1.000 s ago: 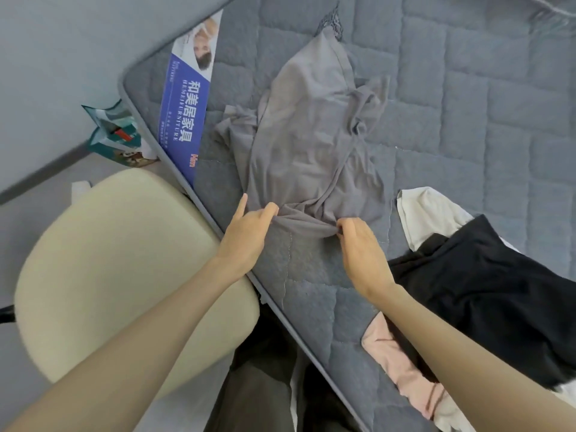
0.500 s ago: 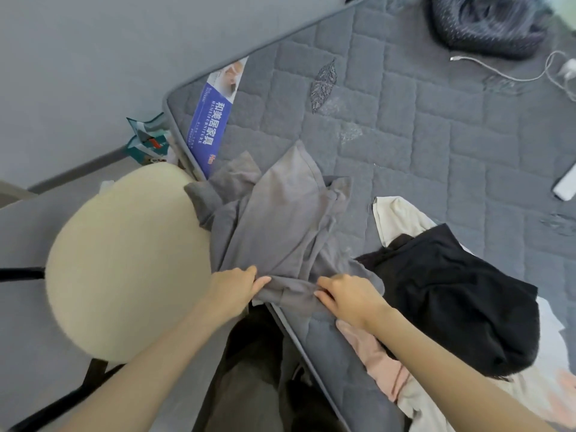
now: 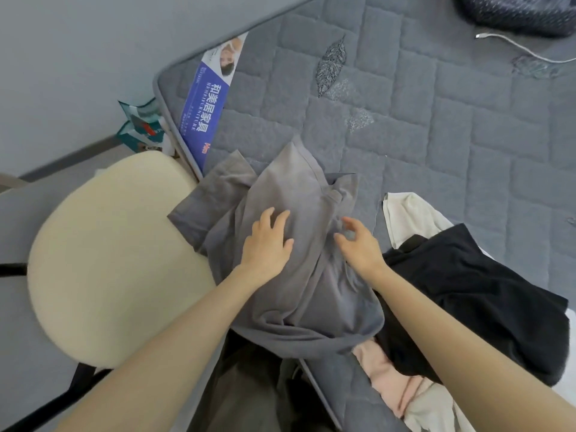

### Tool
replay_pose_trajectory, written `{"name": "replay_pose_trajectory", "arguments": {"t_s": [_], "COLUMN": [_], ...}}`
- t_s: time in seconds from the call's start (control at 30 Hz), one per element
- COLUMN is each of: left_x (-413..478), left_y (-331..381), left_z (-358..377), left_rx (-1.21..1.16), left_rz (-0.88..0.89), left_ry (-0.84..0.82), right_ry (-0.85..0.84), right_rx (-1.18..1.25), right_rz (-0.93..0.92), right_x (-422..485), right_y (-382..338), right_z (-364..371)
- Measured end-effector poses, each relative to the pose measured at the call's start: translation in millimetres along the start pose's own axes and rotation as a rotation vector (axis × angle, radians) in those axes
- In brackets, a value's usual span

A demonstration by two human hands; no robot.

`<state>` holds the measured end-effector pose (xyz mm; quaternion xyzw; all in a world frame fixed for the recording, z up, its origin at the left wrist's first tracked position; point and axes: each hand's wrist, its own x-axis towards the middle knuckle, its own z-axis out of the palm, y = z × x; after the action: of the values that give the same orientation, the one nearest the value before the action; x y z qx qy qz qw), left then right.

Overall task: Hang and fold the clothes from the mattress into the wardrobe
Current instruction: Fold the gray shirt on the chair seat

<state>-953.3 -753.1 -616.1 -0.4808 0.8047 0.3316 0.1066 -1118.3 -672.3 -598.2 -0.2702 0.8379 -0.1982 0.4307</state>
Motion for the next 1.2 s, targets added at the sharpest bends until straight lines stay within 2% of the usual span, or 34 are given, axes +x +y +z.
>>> {"name": "replay_pose_trajectory", "arguments": {"t_s": [0.17, 0.33, 0.4, 0.5, 0.63, 0.73, 0.83, 0.9, 1.03, 1.1, 1.2], "left_x": [48, 68, 70, 65, 42, 13, -27, -60, -130, -161, -195], "left_y": [-10, -23, -26, -33, -45, -51, -64, -78, -113, -133, -171], "left_z": [-4, -4, -3, -8, -24, -38, -48, -52, -63, -71, -83], "left_rx": [0.003, -0.010, -0.056, -0.290, -0.519, -0.693, -0.698, -0.673, -0.672, -0.738, -0.839], "left_rz": [-0.034, 0.021, 0.031, 0.022, 0.013, -0.069, -0.084, -0.098, -0.189, -0.307, -0.493], "left_ry": [-0.020, 0.046, 0.073, 0.136, 0.195, 0.242, 0.397, 0.520, 0.732, 0.816, 0.954], "right_ry": [-0.026, 0.052, 0.102, 0.134, 0.079, 0.043, -0.018, -0.091, -0.240, -0.328, -0.544], "right_rx": [0.301, 0.206, 0.182, 0.202, 0.448, 0.496, 0.497, 0.496, 0.436, 0.430, 0.531], "right_rz": [0.216, 0.344, 0.305, 0.200, 0.119, -0.002, -0.191, -0.327, -0.476, -0.479, -0.363], "right_x": [53, 79, 77, 64, 38, 14, -26, -54, -105, -128, -161], "right_y": [-19, -19, -21, -30, -54, -75, -95, -105, -127, -140, -158], "right_z": [18, 31, 31, 25, 24, 28, 35, 43, 86, 116, 159]}}
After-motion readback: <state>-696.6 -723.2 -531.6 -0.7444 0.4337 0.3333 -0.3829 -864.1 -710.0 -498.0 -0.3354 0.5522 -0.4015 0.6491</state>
